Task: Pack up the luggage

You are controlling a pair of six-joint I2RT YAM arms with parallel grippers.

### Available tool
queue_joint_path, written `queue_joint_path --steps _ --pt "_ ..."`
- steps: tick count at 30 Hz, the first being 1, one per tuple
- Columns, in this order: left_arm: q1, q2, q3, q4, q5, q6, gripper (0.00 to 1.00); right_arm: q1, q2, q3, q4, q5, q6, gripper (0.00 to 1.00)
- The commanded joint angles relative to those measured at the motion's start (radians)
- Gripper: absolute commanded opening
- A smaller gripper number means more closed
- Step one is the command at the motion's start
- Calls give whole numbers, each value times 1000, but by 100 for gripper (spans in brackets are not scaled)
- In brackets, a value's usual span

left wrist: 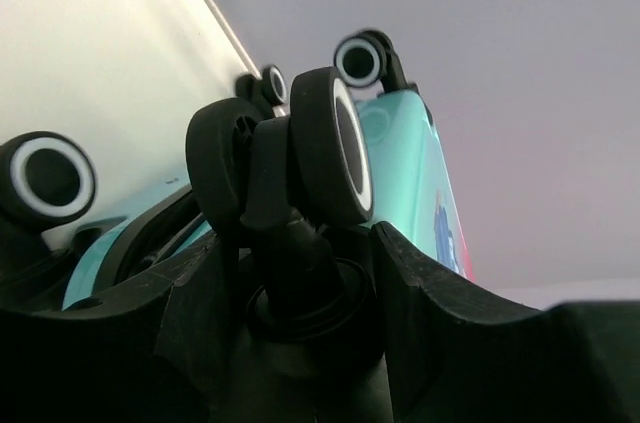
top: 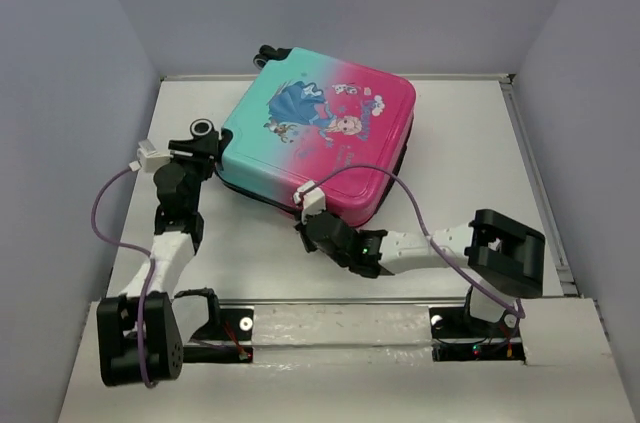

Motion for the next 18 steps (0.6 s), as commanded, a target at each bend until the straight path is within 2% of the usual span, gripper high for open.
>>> queue_joint_path --steps 1,4,6,7,8,9,12,15,18 --pt "-58 -221 -171 -20 148 195 6 -79 21 206 93 -250 -15 7" --pt "-58 -323 -214 -95 165 209 6 -115 -28 182 81 -260 -27 7" --pt "-124 -430 -258 -127 162 194 6 -167 -88 156 70 -301 -29 7" --pt "-191 -494 -278 -168 147 192 6 -187 -114 140 64 -341 -30 7" --pt "-191 -524 -288 -187 125 190 6 -202 -122 139 58 -359 -37 7" --pt "-279 -565 -295 -217 80 180 6 -225 -128 139 47 -396 -44 7" --pt "-424 -599 -320 -235 10 148 6 -247 -114 162 33 -464 -69 7" --pt "-684 -569 -308 -232 -169 123 6 -247 -45 226 29 -591 -98 7" --pt "-800 -521 -242 -232 -258 152 6 -247 -5 243 27 -663 -96 7"
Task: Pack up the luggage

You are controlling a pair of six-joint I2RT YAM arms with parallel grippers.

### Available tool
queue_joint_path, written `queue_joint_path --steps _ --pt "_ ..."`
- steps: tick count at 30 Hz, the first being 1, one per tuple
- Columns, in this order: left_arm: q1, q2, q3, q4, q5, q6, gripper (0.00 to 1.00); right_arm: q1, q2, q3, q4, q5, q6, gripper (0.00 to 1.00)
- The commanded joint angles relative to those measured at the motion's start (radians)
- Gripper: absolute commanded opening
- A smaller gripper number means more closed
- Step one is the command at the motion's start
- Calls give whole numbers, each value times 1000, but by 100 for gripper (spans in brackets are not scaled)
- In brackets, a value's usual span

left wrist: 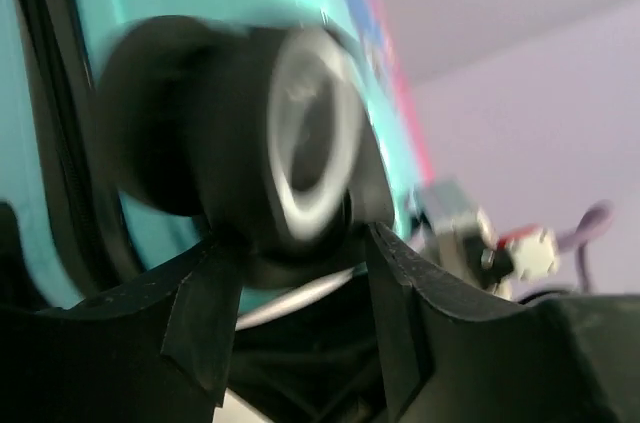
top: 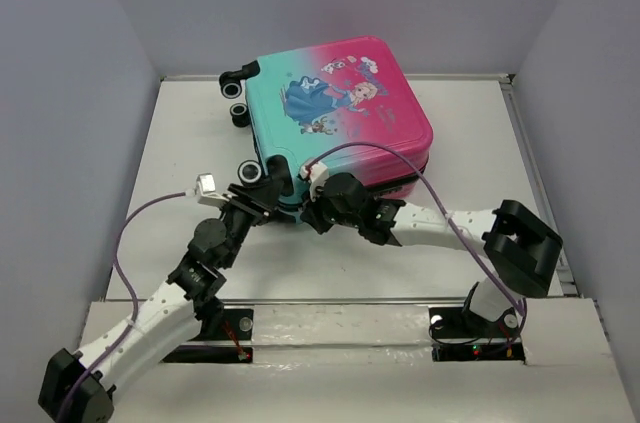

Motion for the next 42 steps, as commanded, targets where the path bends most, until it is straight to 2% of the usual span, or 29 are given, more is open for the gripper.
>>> queue_joint_path --steps 1,7,12,15,17,18,19,20,21,22,25,29,31,39,42 --pt "-205 78 65 -60 28 134 6 -8 34 111 231 -175 -4 7" --pt "-348 267 206 -31 57 194 6 -8 -62 -139 344 -176 19 7" --pt "-408 293 245 0 51 190 6 -8 -174 -314 375 -78 36 7" --pt "-408 258 295 -72 26 229 6 -17 -277 -383 354 -37 47 7" --pt "-407 175 333 -241 -24 282 6 -26 -316 -395 329 -28 55 7" --pt "-407 146 394 -405 -103 305 10 -26 -337 -397 309 -30 55 7" --pt "-404 119 428 -494 -136 324 22 -26 -343 -398 304 -33 59 7" --pt "-394 82 496 -576 -174 356 49 -26 -345 -398 301 -37 67 7" --pt "-384 69 527 -652 -176 374 62 -26 -347 -400 301 -36 70 7" --pt "-362 56 557 -785 -178 399 82 -26 -343 -401 301 -33 73 7" --pt "-342 46 622 -953 -153 431 97 -26 -340 -409 300 -25 75 7" --pt "-338 48 624 -1040 -113 473 99 -26 -366 -415 291 -27 76 7" --pt "-338 40 617 -1004 -49 505 99 -26 -374 -417 281 -27 73 7" --pt "-338 249 763 -1099 -159 571 99 -55 -441 -443 242 -4 84 7" --pt "-338 272 788 -1100 -159 612 98 -113 -495 -470 209 -4 111 7"
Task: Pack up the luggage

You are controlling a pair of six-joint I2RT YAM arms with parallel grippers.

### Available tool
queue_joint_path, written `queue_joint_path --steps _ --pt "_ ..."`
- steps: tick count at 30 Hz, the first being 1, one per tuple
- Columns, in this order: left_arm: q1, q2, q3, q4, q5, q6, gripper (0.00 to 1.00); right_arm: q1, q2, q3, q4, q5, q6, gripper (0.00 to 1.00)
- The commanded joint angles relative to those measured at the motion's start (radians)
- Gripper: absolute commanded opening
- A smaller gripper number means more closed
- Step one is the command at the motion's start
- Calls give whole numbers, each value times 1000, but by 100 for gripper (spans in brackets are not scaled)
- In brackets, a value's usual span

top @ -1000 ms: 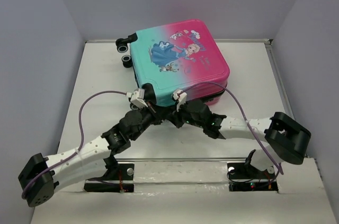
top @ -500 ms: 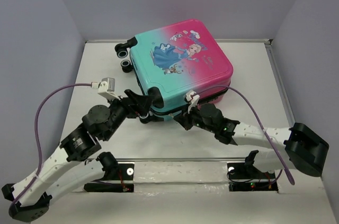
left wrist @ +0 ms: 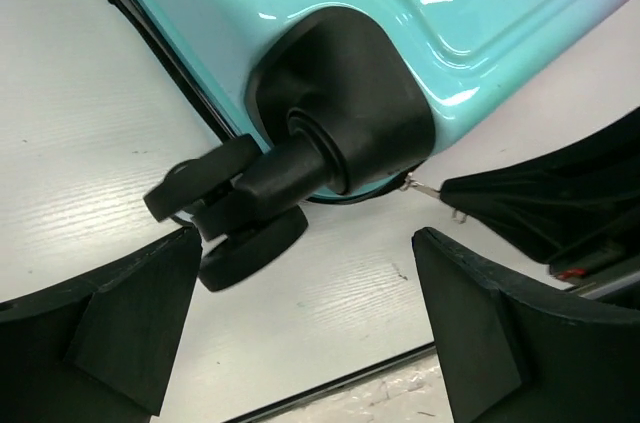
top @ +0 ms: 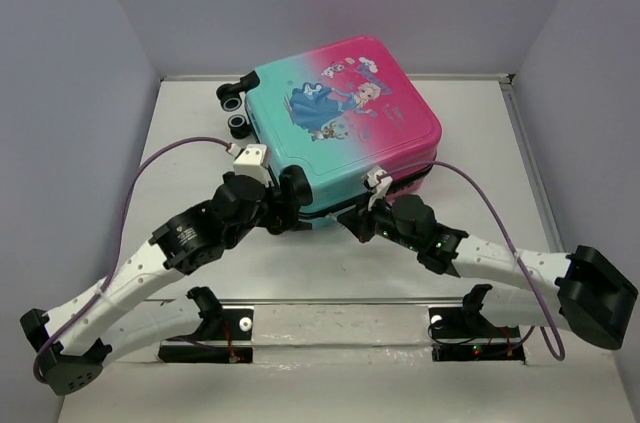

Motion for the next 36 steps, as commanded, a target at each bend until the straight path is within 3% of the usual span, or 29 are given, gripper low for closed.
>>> queue_joint_path --steps 1,5,10,12,13,16,21,25,28,33,34,36 --pt "2 23 73 -48 -46 92 98 -67 -129 -38 -44 6 41 7" --pt "4 37 102 -76 -52 144 99 -106 -172 -45 -69 -51 51 7" --pt "16 112 131 -90 -43 265 99 -106 -117 -35 -66 -98 58 7" --pt "47 117 107 -42 64 312 99 -106 -94 -35 -54 -105 71 7" --pt "64 118 96 3 104 372 99 -106 -89 -35 -54 -103 74 9" --pt "137 167 85 30 166 429 99 -106 -100 -42 -70 -33 109 45" --pt "139 218 94 62 213 451 97 -143 -153 -68 -117 93 182 48" --pt "137 267 81 97 279 464 82 -233 -210 -75 -146 89 212 40" --pt "139 308 59 154 391 477 76 -321 -242 -73 -181 78 239 37" --pt "137 382 44 229 489 480 38 -550 -266 -76 -219 28 267 34" --pt "137 408 45 237 506 477 20 -592 -252 -72 -218 -11 267 34" --pt "136 433 56 246 564 466 6 -655 -192 -40 -200 -75 253 32"
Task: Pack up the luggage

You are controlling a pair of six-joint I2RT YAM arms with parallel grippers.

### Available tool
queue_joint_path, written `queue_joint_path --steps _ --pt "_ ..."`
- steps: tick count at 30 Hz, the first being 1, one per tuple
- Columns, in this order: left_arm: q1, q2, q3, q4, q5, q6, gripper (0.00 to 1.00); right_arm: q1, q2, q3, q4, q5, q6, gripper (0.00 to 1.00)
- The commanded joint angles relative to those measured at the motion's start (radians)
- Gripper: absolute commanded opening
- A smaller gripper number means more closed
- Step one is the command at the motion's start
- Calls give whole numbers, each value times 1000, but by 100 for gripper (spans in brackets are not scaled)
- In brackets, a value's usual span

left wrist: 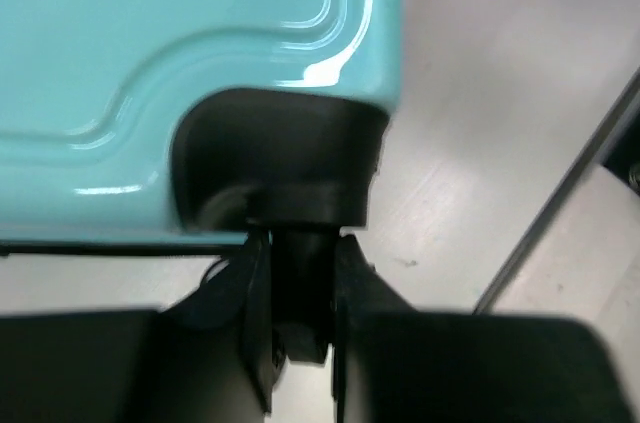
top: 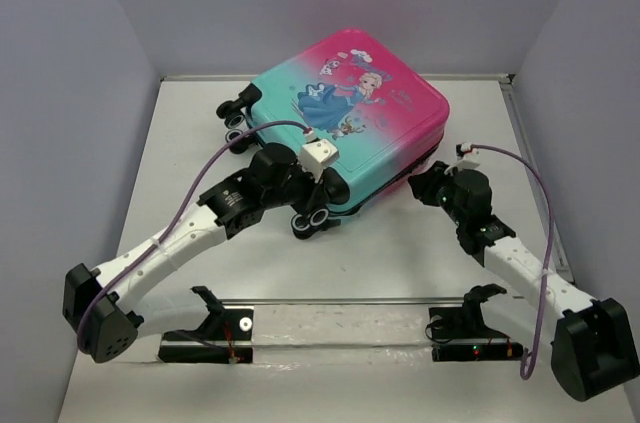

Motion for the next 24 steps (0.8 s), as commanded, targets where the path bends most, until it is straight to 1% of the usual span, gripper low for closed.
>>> queue_joint_path --steps 1,2,3,4,5,6,7,8,9,10,11,13,14,15,16,17,18,20,21,23,24 --pt "5 106 -19 70 102 -99 6 -137 91 53 15 -123 -2 33" --pt "-4 121 -13 76 120 -112 6 -151 123 76 37 -187 -46 34" --pt "-13 126 -8 86 152 -120 6 -151 161 147 54 -210 -71 34" --pt "-40 132 -7 112 163 -137 6 -151 245 188 59 -238 -91 34" --pt "-56 135 2 125 172 -151 6 -151 285 228 68 -326 -126 34" --pt "-71 140 10 140 188 -163 6 -151 324 307 93 -373 -143 34" --pt "-88 152 19 171 198 -175 6 -151 389 341 117 -408 -157 34" --pt "-114 158 30 189 208 -191 6 -151 417 376 127 -436 -169 34" --pt "-123 164 45 212 220 -227 6 -151 444 415 127 -498 -200 34" --pt "-131 171 53 261 231 -246 6 -151 464 483 122 -526 -212 34" --pt "-134 184 64 287 240 -266 6 -151 485 510 111 -551 -229 36" --pt "-134 206 71 376 255 -336 6 -151 476 541 61 -541 -251 44" --pt "-134 214 77 395 263 -352 6 -151 438 532 44 -534 -260 53" --pt "-134 223 99 421 258 -375 6 -151 410 512 15 -519 -272 57" --pt "-134 233 108 432 251 -384 6 -151 378 439 6 -513 -271 61" --pt "-134 235 114 441 241 -390 6 -151 341 391 7 -505 -266 61" --pt "-134 235 122 453 223 -396 6 -151 270 336 30 -495 -237 61" --pt "-134 229 117 502 212 -433 6 -151 214 213 108 -519 -193 53" --pt "-133 224 107 524 214 -448 6 -151 188 93 224 -571 -147 50" --pt "-131 211 94 582 215 -494 6 -151 192 3 341 -626 -118 48" --pt "-130 204 79 600 217 -511 6 -151 206 -23 384 -658 -110 49"
